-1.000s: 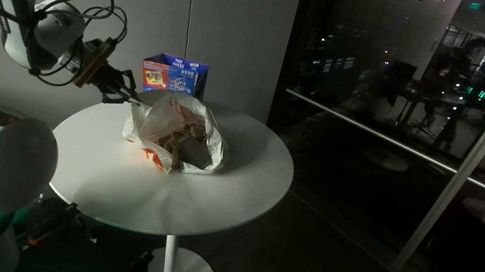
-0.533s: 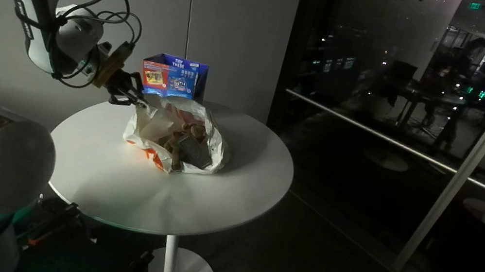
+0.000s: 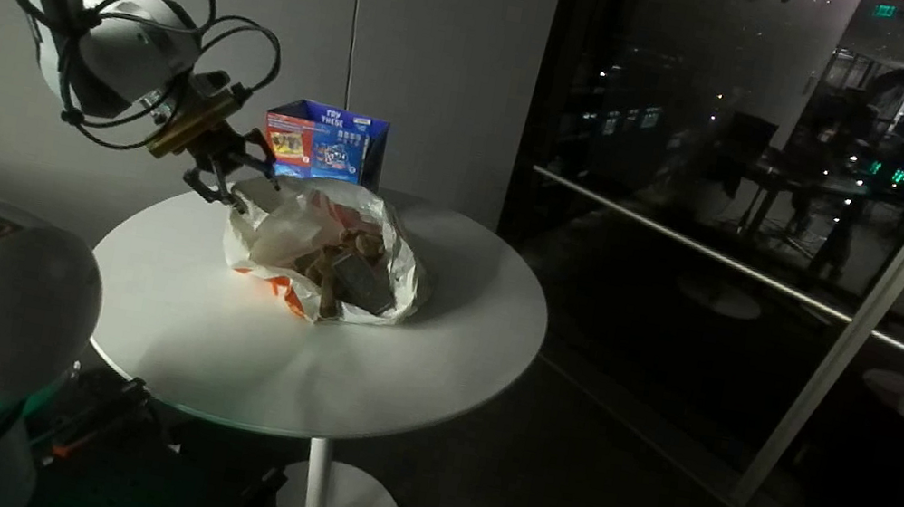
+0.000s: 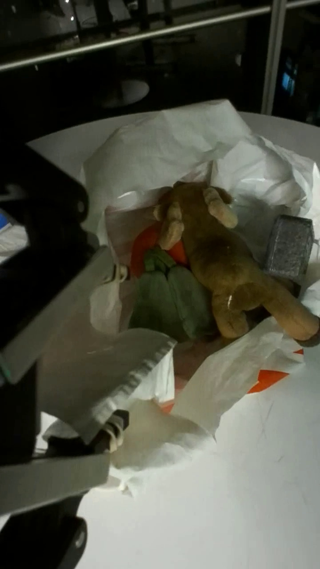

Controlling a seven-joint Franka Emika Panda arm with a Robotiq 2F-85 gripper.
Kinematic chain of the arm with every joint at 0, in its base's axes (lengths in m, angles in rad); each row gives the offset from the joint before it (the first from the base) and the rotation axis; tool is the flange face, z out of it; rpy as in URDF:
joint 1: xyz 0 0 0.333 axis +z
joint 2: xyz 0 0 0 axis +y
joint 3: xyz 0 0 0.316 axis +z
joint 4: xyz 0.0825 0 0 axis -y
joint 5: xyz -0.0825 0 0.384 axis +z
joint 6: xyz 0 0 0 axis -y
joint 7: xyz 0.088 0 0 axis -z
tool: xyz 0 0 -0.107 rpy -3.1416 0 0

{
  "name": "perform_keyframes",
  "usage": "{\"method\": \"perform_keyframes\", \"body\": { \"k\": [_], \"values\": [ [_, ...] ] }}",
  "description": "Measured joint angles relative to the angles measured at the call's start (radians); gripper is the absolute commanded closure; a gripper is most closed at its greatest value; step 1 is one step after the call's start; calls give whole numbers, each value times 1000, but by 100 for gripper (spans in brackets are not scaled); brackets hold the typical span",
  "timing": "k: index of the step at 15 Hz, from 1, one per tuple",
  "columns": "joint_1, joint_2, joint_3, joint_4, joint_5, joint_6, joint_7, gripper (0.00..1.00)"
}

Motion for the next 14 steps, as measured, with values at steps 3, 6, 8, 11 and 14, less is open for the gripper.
{"method": "perform_keyframes", "body": {
  "k": [3, 6, 8, 11, 14],
  "values": [
    [5, -59, 0, -37, 55, 7, 122, 0],
    [4, -115, -6, -88, 144, 6, 219, 0],
    [0, -140, -15, -125, 201, 16, 280, 0],
    [-25, -159, -40, -185, 245, 190, 306, 0],
    [-47, -159, -54, -213, 246, 279, 305, 0]
  ]
}}
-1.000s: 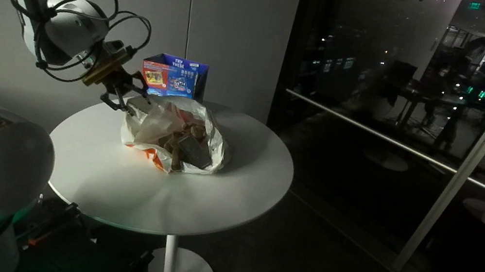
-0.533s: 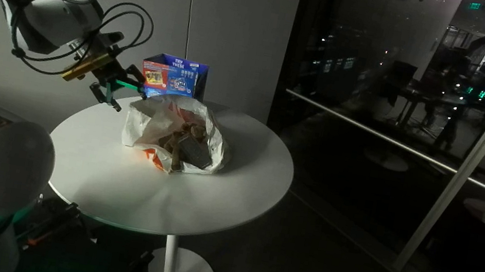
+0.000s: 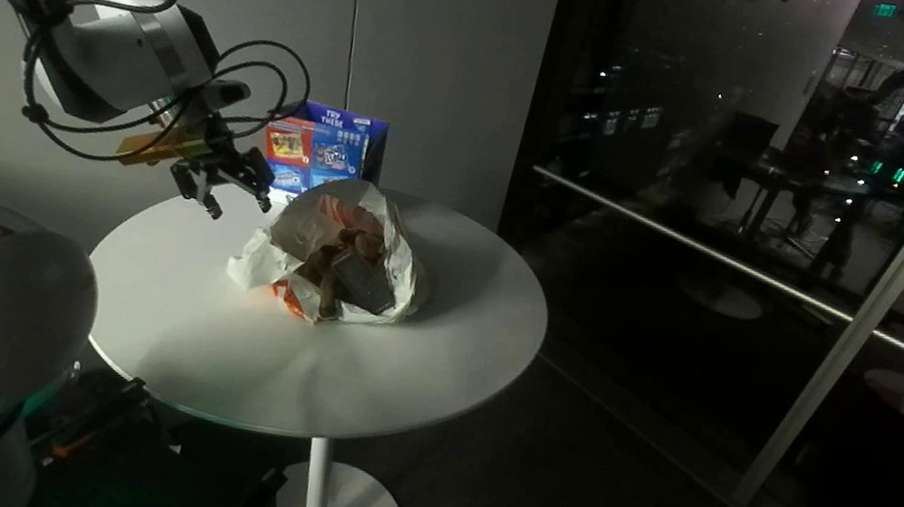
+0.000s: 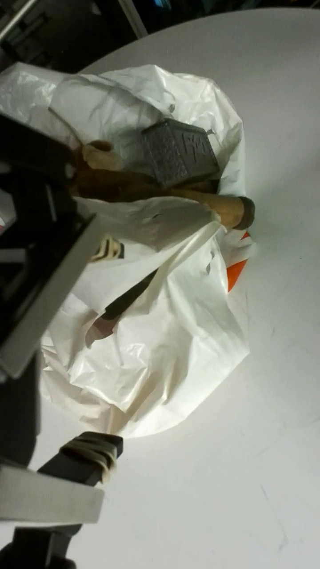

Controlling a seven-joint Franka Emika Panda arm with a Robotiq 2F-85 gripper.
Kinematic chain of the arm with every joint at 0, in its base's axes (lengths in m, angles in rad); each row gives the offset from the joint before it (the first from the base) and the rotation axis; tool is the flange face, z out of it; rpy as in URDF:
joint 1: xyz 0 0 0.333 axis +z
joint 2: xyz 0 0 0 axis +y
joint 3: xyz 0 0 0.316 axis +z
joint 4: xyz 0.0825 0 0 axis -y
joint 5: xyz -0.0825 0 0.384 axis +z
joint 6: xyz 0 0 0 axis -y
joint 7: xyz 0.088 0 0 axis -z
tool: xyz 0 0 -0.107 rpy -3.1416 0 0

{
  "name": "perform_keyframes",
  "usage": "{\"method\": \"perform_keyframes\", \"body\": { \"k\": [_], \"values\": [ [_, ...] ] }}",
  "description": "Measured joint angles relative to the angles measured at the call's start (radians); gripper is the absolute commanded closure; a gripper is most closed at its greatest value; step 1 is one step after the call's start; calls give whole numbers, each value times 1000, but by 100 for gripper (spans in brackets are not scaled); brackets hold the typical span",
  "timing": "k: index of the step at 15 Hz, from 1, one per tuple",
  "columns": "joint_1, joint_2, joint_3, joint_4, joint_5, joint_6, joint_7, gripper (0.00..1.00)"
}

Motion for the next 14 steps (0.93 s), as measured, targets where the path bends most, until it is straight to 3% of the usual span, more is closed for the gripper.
{"method": "perform_keyframes", "body": {
  "k": [4, 6, 14],
  "values": [
    [0, 7, 0, -1, 11, -5, -1, 0],
    [0, 7, 0, -6, 65, -62, -9, 0],
    [-2, -46, -2, -36, 152, -536, 40, 0]
  ]
}}
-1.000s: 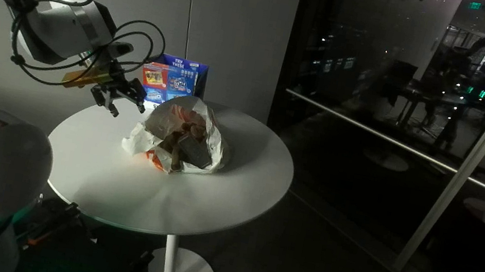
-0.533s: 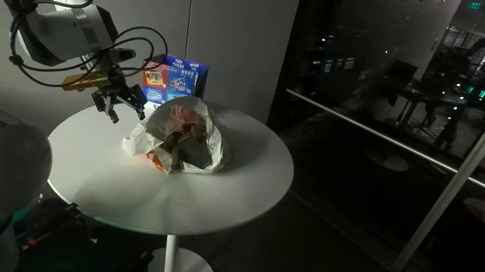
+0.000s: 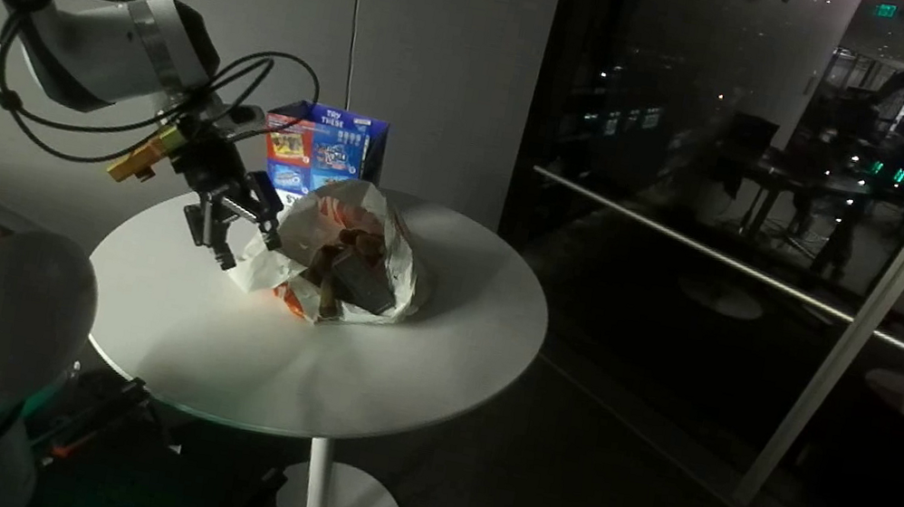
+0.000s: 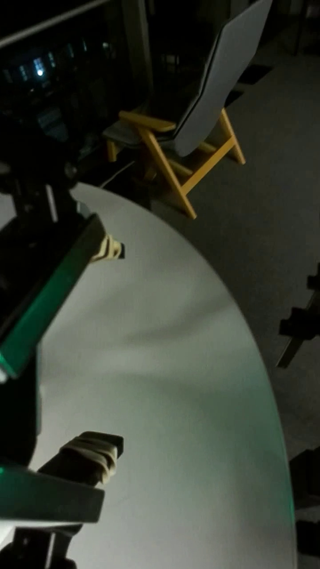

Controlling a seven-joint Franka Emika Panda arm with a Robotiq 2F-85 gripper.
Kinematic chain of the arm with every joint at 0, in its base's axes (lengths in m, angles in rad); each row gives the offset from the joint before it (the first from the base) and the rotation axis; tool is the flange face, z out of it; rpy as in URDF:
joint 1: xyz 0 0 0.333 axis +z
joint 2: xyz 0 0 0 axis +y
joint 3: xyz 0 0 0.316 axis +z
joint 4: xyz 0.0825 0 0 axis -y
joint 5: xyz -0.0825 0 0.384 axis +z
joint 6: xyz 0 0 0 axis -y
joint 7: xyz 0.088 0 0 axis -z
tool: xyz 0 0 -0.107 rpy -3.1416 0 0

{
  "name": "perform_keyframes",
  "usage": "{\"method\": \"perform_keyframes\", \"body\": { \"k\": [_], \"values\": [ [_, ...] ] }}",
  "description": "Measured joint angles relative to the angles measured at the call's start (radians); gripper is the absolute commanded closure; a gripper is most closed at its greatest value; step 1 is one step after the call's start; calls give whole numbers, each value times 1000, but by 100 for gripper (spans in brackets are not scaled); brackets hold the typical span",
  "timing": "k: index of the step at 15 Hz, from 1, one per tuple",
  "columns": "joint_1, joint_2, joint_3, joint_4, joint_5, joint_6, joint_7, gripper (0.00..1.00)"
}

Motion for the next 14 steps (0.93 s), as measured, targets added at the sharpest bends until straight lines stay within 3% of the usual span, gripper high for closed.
{"method": "perform_keyframes", "body": {
  "k": [7, 14],
  "values": [
    [-78, 8, -74, -2, -97, -37, -210, 0],
    [-127, 67, -111, 13, -276, 145, -488, 0]
  ]
}}
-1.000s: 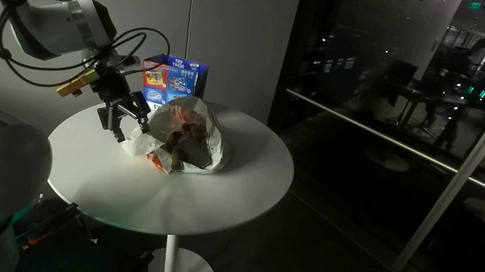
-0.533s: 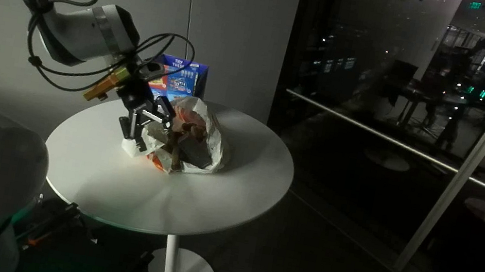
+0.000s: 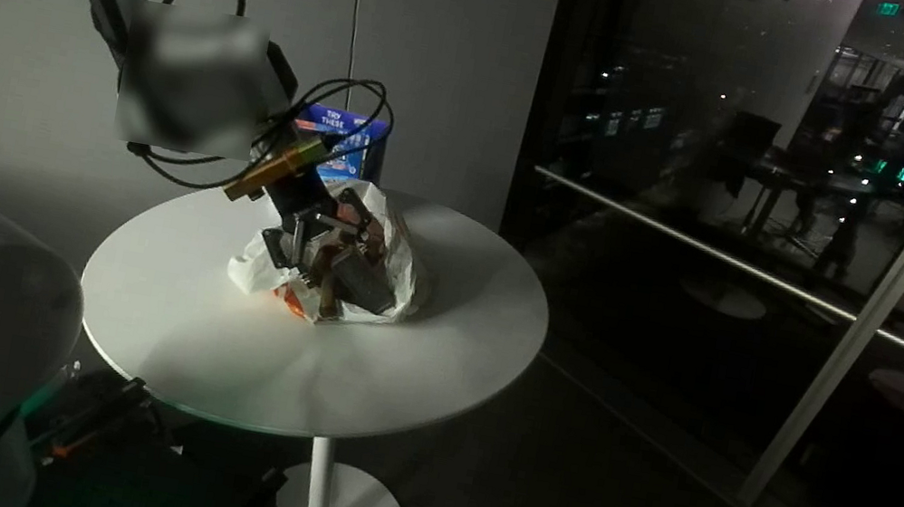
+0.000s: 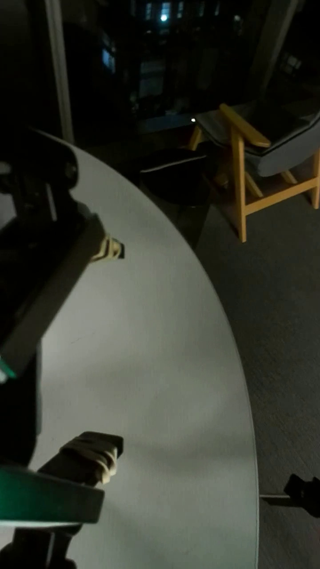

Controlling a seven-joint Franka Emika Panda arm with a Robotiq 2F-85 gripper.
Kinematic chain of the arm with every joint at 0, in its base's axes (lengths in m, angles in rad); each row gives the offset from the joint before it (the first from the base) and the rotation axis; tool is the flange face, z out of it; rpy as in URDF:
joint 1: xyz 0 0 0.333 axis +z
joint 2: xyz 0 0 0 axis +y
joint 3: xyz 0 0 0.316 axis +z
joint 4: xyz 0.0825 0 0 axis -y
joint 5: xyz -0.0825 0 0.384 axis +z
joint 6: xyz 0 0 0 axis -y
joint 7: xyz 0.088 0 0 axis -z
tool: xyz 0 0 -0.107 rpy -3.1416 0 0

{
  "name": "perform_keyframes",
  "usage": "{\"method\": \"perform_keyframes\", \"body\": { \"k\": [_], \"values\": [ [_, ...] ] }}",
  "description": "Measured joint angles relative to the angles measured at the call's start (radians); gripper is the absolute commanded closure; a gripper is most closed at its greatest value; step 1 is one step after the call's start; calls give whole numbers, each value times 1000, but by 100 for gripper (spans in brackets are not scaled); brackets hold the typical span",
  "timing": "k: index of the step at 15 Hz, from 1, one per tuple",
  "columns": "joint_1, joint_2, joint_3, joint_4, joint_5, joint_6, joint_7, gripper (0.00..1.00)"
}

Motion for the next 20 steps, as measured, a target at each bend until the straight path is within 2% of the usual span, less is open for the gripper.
{"method": "perform_keyframes", "body": {
  "k": [7, 14, 17, 20],
  "values": [
    [12, 75, 18, 29, -107, 250, -158, 0],
    [-27, 122, 4, 24, -114, 594, -408, 0],
    [-77, 163, 1, 17, -48, 736, -596, 0],
    [-166, 215, 92, 0, 135, 745, -826, 0]
  ]
}}
